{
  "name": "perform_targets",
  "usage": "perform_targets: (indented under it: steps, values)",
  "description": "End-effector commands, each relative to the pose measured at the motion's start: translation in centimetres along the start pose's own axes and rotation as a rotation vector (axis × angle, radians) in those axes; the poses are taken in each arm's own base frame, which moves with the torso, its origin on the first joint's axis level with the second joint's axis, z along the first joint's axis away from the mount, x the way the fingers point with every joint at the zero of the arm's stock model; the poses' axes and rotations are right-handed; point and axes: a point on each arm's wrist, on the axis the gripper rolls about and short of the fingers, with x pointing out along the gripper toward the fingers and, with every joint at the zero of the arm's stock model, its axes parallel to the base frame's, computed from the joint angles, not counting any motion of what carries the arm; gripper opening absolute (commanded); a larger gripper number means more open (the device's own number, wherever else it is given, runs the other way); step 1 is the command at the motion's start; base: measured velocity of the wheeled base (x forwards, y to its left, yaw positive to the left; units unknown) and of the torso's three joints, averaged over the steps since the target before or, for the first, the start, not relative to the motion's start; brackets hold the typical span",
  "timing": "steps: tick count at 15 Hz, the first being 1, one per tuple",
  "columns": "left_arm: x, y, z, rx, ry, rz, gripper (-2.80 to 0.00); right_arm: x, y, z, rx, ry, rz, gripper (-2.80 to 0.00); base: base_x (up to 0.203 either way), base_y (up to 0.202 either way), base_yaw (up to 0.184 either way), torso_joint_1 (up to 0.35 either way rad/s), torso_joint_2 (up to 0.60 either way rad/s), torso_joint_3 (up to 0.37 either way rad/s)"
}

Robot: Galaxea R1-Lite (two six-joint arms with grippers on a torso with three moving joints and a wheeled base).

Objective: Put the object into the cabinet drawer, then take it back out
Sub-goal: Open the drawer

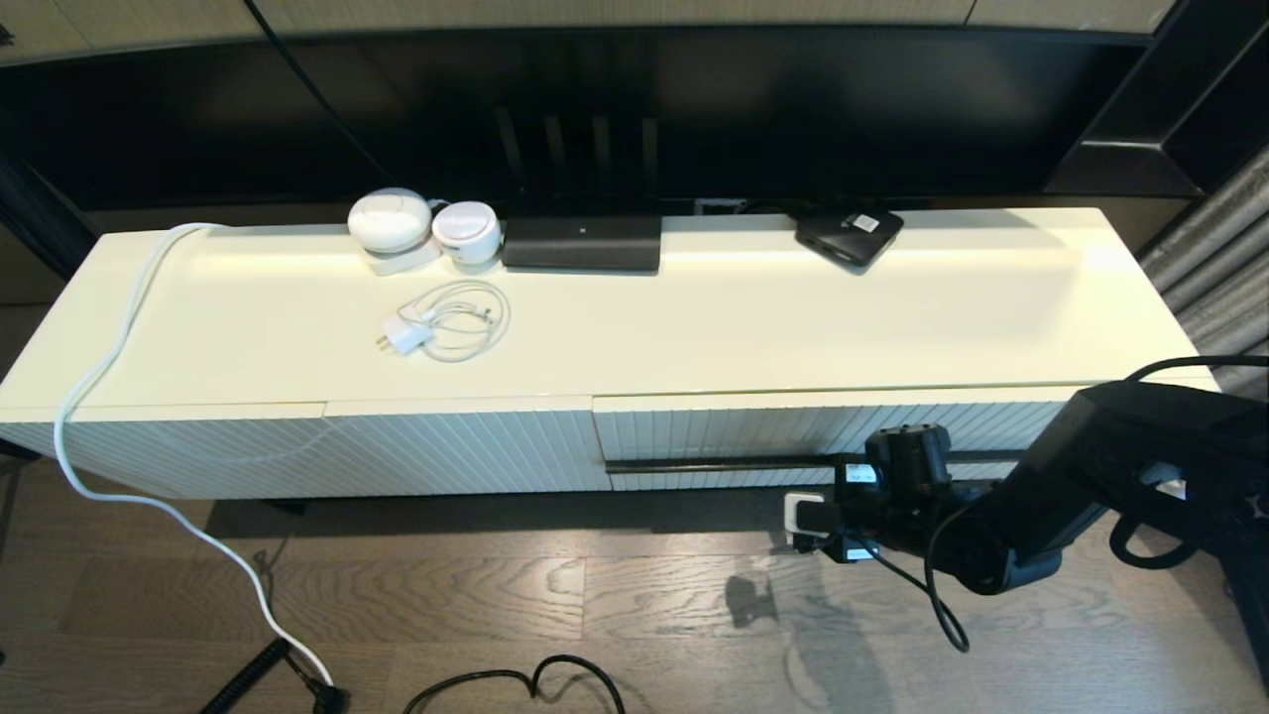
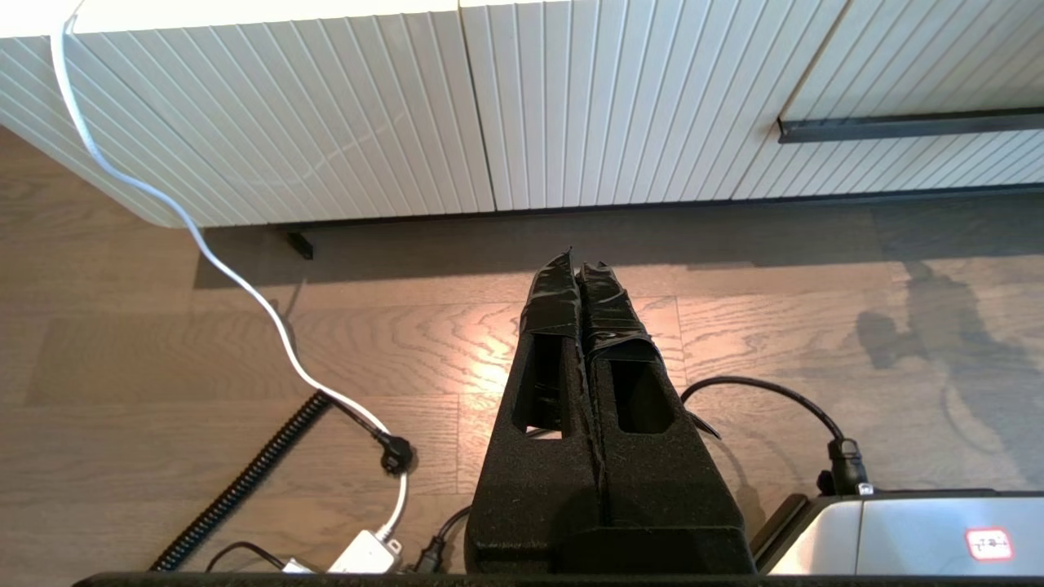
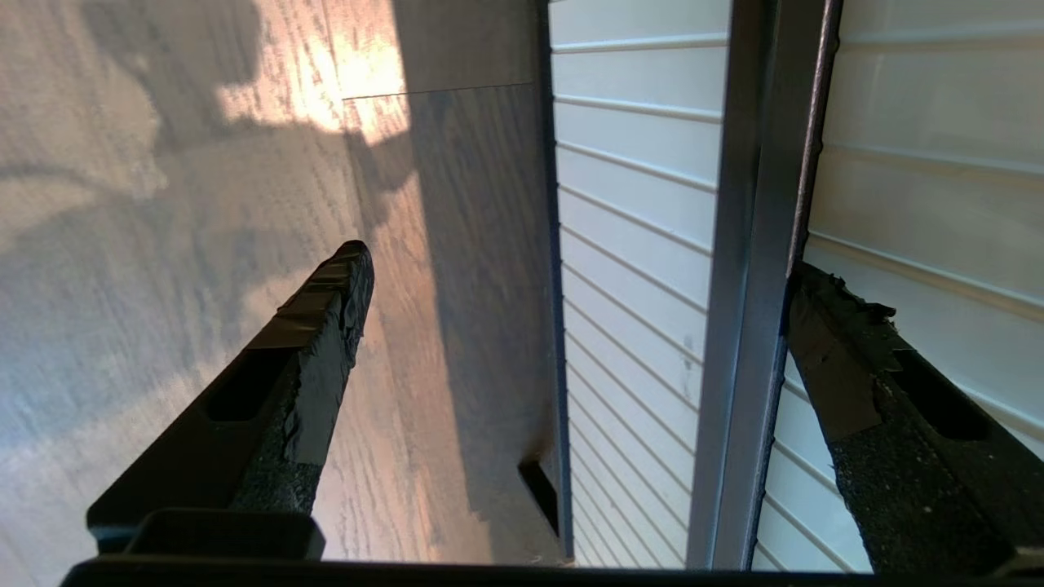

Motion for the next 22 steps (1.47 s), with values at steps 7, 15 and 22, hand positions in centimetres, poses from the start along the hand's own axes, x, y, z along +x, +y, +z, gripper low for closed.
perform_targets:
  steps: [7,15,22]
  values:
    - [0.0,0.0,0.0,0.0,0.003,0.0,-2.8,-2.1,1.8,-0.2,-0.004,0.027,0.067,0.0,0.0,0.0,0.0,0.0,0.0,0.0]
    - [0.0,0.0,0.0,0.0,0.003,-0.001,-2.8,-4.0,4.2,-0.6,-0.004,0.041,0.137,0.0,0.0,0.0,0.0,0.0,0.0,0.0]
    - [0.0,0.0,0.0,0.0,0.003,0.001,-2.8,-9.5,3.1,0.5,-0.008,0.007,0.085,0.0,0.0,0.0,0.0,0.0,0.0,0.0]
